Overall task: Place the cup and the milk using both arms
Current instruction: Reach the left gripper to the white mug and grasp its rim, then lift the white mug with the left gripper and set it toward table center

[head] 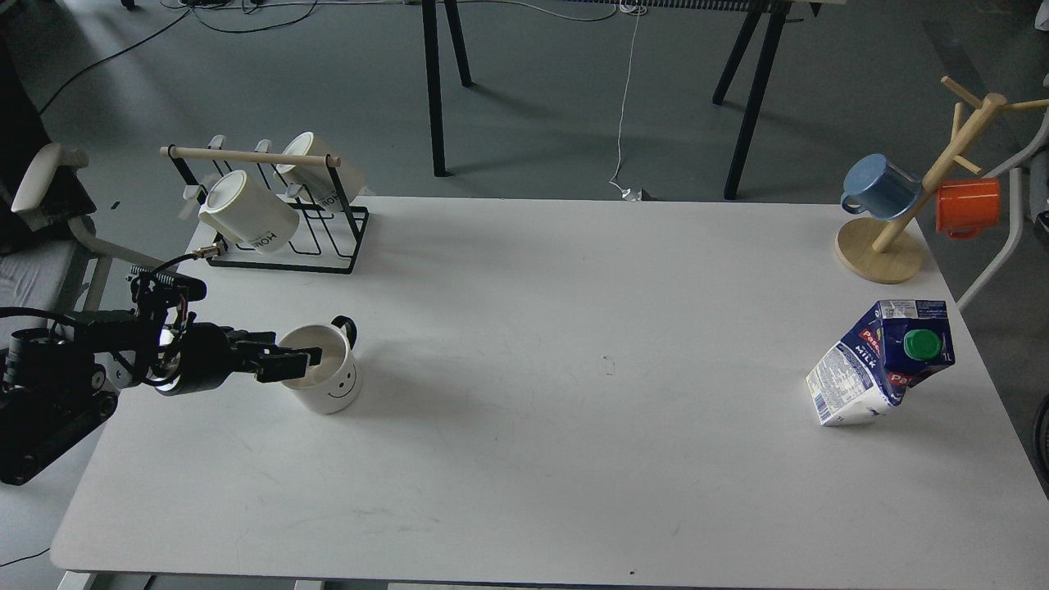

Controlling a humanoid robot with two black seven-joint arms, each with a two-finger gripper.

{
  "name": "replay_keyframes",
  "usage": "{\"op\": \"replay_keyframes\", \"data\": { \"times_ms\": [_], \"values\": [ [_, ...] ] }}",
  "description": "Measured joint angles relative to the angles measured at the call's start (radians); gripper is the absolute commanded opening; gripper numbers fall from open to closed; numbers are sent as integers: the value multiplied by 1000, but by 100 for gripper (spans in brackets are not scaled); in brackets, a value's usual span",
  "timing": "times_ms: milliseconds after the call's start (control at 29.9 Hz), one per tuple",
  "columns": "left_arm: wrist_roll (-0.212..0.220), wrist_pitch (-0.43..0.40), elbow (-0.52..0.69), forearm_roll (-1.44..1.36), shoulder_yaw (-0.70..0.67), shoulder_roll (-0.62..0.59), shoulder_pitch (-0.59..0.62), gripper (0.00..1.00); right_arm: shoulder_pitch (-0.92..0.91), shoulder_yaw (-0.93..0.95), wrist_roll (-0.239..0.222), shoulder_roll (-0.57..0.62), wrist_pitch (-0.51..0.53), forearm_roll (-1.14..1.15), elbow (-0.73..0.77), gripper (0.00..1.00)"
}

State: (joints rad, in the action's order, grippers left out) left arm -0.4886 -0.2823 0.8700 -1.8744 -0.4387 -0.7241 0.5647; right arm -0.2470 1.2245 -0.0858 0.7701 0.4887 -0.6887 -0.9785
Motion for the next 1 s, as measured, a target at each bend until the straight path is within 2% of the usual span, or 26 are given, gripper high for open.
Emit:
{"op": "replay_keyframes", "data": {
  "times_ms": [67, 100, 334, 669, 836, 1003],
  "values": [
    [0, 1, 0, -1, 0, 2, 0, 13, 1, 1, 0, 0, 0, 0, 0, 98],
    [0, 5, 0, -1, 0, 3, 0, 8, 1, 1, 0, 0, 0, 0, 0, 98],
    [0, 62, 0, 1, 0, 17, -2, 3, 3, 1, 0, 2, 0, 0, 0, 98],
    [0, 26, 26, 4, 0, -16, 5, 2, 5, 1, 0, 2, 0, 0, 0, 98],
    [0, -44, 103, 23, -31, -49, 17, 2, 5, 1, 0, 2, 0, 0, 1, 98],
    [0, -183, 245, 122, -143, -56, 70, 2, 5, 2, 2, 2, 0, -2, 5, 98]
  ]
}}
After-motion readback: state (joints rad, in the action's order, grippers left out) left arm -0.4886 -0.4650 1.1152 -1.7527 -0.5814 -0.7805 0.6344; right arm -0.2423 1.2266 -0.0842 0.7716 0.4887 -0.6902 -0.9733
